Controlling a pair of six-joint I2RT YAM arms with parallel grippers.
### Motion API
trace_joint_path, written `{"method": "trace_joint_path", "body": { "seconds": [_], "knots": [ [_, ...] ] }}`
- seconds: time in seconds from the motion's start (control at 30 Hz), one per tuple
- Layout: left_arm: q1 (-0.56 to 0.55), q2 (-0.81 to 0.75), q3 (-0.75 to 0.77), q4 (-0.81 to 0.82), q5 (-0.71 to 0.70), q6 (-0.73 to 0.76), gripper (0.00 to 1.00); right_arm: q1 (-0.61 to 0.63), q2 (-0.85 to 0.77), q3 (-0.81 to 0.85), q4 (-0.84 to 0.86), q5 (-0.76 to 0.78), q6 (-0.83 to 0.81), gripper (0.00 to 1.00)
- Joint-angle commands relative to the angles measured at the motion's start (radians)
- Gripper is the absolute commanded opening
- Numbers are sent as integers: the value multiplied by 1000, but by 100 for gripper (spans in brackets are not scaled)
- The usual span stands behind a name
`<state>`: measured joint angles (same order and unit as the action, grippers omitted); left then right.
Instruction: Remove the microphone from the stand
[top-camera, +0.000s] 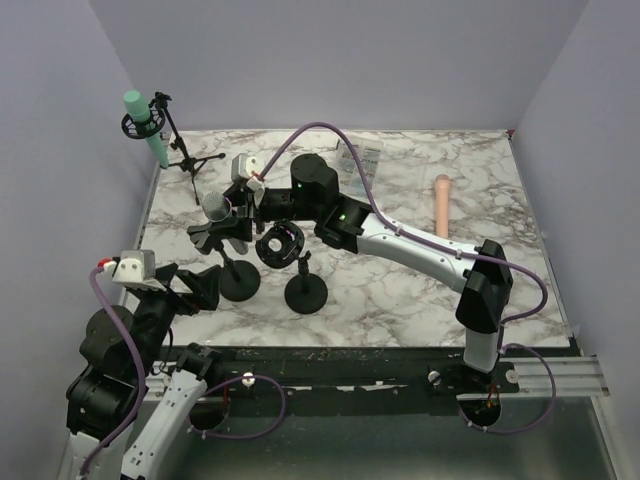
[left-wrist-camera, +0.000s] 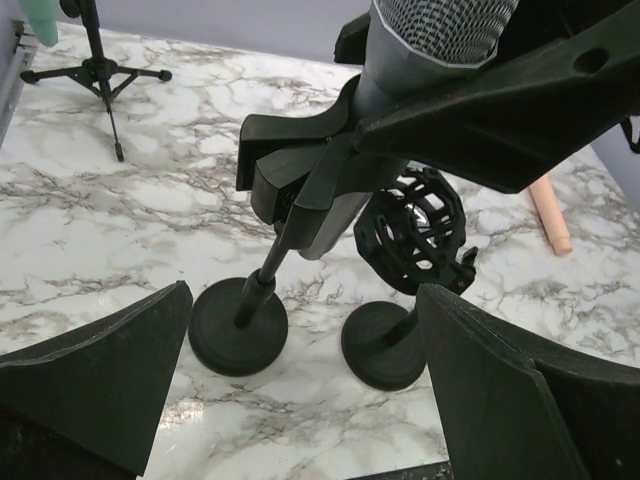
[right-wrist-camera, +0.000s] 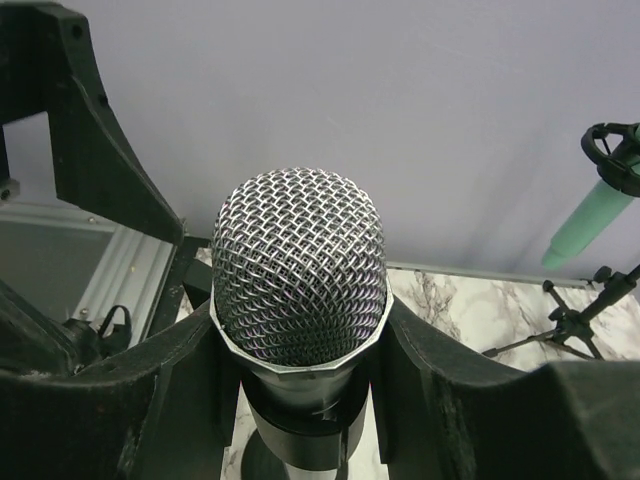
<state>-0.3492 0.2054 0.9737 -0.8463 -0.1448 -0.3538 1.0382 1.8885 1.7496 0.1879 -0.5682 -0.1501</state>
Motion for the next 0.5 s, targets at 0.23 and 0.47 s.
{"method": "trace_joint_path", "body": {
  "seconds": [0.23,0.47],
  "knots": [
    [-4,-53,-2,42,-24,-6,99,8,-104,-90,43,301,268,78],
    [-4,-79,9,40,-72,-14,99,95,-132,-55,-69,618,272,100]
  ]
}}
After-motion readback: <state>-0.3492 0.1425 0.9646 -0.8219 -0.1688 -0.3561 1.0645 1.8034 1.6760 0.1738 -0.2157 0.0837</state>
